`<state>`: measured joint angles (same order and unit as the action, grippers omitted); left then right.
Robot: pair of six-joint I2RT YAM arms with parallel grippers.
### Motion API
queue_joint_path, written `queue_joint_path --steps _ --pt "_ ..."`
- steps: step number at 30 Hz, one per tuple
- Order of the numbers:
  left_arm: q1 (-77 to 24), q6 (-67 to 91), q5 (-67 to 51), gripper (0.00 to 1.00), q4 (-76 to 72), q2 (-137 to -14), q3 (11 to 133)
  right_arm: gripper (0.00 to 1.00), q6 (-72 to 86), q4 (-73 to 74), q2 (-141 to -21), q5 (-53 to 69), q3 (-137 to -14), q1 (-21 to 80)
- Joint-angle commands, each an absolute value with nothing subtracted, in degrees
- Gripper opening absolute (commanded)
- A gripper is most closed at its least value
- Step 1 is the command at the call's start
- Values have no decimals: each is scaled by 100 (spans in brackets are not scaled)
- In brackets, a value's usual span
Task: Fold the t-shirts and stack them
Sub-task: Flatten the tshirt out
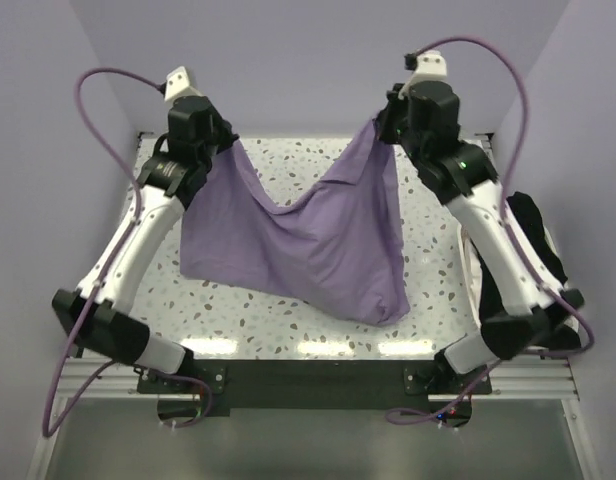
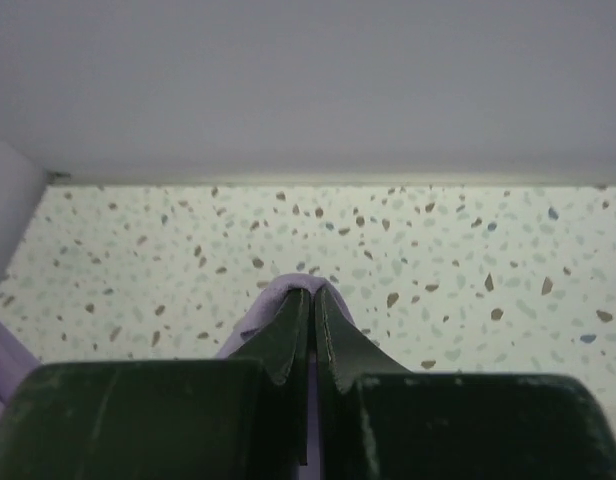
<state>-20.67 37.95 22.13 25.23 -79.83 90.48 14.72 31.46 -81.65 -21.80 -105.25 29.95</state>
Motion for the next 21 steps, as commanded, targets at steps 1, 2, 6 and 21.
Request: queue_joint_path --steps 1,2,6,21 --pt "-1627 3516 1408 0 1381 -8820 9658 0 1617 2454 -8839 -977 -11290 2567" --pt "-1539 3507 1250 0 1293 -9085 10146 0 1600 2400 -9303 -906 -11538 2436" --pt "-1196 3314 661 0 1685 -10805 12405 0 1564 2408 -10376 -896 -13441 2119" --pt "-378 3137 316 0 607 -9267 11552 0 1555 527 -8500 -1415 -11177 1828"
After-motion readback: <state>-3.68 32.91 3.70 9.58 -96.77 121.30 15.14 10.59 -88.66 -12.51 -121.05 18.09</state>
